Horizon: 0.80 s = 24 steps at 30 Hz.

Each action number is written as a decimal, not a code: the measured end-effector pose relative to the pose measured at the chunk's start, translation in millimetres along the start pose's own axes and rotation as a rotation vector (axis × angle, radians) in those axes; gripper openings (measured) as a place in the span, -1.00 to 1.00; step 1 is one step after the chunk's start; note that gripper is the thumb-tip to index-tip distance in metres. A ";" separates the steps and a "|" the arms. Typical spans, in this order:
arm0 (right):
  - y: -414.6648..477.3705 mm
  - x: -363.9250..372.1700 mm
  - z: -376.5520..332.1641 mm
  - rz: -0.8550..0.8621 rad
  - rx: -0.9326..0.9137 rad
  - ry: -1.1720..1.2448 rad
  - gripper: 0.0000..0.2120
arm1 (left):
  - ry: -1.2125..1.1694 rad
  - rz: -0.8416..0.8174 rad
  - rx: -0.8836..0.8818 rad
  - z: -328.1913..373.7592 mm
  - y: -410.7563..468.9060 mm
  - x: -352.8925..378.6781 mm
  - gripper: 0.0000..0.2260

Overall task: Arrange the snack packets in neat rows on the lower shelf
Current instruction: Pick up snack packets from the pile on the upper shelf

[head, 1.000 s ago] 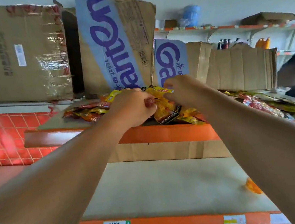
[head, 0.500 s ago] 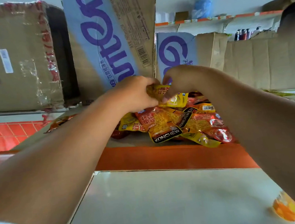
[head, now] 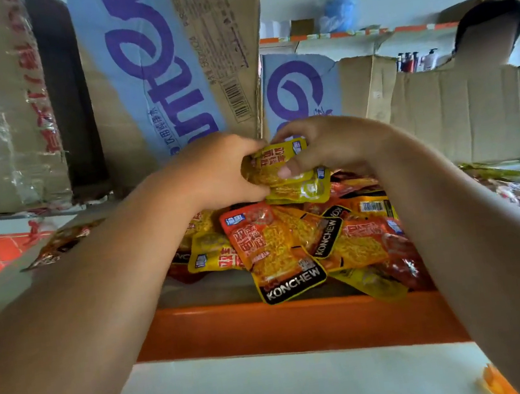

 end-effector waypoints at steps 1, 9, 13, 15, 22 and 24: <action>-1.1 0.7 1.1 -0.027 0.001 0.019 -0.17 | -0.024 0.007 -0.030 -3.9 -1.8 -3.2 -0.47; -5.1 10.0 2.3 -0.046 0.013 -0.351 0.04 | -0.054 -0.037 -0.140 -19.5 -12.0 -6.3 -0.66; -12.0 4.5 -1.8 0.018 0.070 -0.591 -0.12 | -0.081 0.007 -0.162 -26.5 -13.8 -8.9 -0.74; -15.4 2.0 -3.4 0.045 0.072 -0.657 -0.26 | -0.097 0.052 -0.157 -25.5 -13.0 -11.5 -0.74; -29.5 -2.8 -15.4 0.038 -0.091 -0.667 -0.18 | -0.145 0.229 -0.178 -29.7 -14.0 -23.6 -0.76; -32.8 10.7 -16.9 -0.078 -0.079 -0.669 -0.15 | -0.138 0.262 -0.169 -28.1 -14.7 -27.1 -0.78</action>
Point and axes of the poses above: each hand's wrist, its own y-axis towards the middle knuckle, its own x-axis out of the palm, z = x × y, the point moved 9 cm from there along y, towards the middle knuckle, and after that the axes turned 5 degrees about x, right-handed, at the moved point
